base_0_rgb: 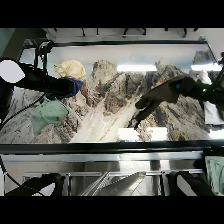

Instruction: Fold the shirts.

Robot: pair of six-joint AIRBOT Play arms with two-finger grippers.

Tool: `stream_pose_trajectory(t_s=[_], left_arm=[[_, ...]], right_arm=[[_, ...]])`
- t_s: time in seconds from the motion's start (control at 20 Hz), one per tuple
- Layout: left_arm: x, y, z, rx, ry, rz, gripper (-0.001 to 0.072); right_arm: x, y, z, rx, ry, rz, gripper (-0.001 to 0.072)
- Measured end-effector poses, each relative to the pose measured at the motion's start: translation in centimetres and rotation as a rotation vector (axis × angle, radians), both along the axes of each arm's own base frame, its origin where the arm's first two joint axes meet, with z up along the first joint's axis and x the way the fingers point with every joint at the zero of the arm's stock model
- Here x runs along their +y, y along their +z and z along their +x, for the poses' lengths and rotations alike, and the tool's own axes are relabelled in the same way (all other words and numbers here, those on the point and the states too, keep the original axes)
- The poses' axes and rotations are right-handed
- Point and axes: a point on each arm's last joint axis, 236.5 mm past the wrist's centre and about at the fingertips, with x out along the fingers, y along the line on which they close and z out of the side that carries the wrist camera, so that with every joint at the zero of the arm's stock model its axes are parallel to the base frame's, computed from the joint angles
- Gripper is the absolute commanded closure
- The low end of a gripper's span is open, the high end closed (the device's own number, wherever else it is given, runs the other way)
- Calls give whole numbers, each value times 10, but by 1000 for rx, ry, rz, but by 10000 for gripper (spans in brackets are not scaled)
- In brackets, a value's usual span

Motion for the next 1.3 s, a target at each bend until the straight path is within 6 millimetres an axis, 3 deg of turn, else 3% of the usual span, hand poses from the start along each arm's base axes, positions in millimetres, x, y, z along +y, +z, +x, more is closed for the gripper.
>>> stream_pose_trajectory(t_s=[0.2, 0.4, 0.65, 0.8, 1.05, 1.15, 1.3], left_arm=[[-1, -8, 3, 18, -1, 6, 688], [-2, -15, 6, 34, 0, 10, 688], [-3, -21, 8, 49, 1, 10, 688], [-4, -22, 7, 55, -3, 12, 688], [-16, -26, -6, 93, -24, 16, 688], [-23, -26, -10, 102, -30, 13, 688], [-33, -27, -17, 115, -41, 11, 688]], right_arm=[[-49, 39, 59, -104, -104, -30, 685], [-114, 87, 120, -216, -188, -74, 684], [-200, 135, 173, -402, -308, -100, 687], [-248, 149, 187, -524, -391, -74, 690], [-315, 145, 193, -634, -499, -117, 693], [-334, 144, 191, -680, -522, -130, 693], [-344, 147, 190, -736, -526, -161, 693]])
